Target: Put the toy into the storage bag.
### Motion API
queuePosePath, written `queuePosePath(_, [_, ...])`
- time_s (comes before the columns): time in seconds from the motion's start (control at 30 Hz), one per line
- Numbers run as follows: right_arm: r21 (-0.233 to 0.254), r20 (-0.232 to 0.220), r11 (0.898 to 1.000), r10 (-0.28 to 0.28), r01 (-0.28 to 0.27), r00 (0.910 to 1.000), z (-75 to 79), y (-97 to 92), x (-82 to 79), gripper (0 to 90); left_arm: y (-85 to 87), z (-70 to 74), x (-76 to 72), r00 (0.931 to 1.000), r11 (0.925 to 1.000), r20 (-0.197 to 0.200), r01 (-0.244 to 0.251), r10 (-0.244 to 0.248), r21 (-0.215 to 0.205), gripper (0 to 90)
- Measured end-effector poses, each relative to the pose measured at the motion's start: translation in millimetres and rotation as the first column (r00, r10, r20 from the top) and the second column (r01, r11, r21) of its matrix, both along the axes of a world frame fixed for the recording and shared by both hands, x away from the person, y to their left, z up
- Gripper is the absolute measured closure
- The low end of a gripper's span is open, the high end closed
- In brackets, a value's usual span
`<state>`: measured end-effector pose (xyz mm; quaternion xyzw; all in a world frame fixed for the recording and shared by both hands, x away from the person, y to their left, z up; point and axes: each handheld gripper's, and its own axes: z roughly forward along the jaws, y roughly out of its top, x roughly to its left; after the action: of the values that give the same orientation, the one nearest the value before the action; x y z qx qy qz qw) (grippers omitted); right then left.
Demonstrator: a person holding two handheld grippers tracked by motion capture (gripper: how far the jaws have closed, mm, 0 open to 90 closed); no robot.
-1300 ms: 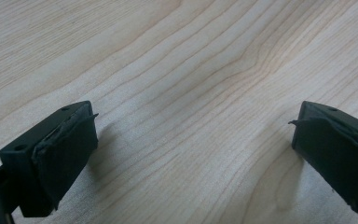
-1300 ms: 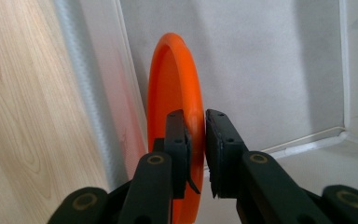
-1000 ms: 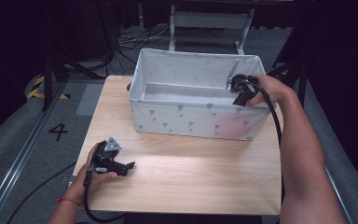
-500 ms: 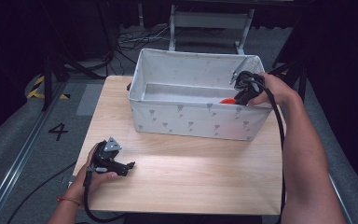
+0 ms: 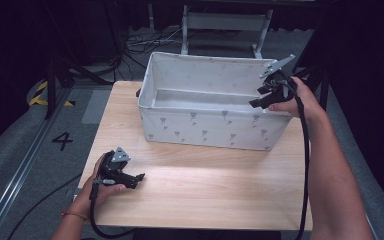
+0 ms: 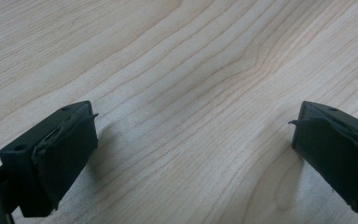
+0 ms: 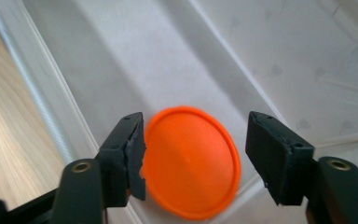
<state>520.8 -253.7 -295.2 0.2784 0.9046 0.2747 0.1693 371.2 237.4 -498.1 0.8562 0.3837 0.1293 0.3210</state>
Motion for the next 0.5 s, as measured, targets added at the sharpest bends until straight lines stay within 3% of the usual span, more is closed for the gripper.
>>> queuePosePath(0.17, [0.123,0.045,0.992,-0.020,0.015,0.9988,4.8,-5.6,-14.8,29.0,0.0,0.0,0.0,1.0000,1.0000,0.001,0.000,0.000,0.000,0.4])
queuePosePath(0.5, [0.172,0.137,0.981,-0.108,0.084,0.9846,8.9,-16.8,-39.7,23.4,0.1,0.2,0.1,1.0000,1.0000,0.004,0.001,-0.001,0.004,0.4])
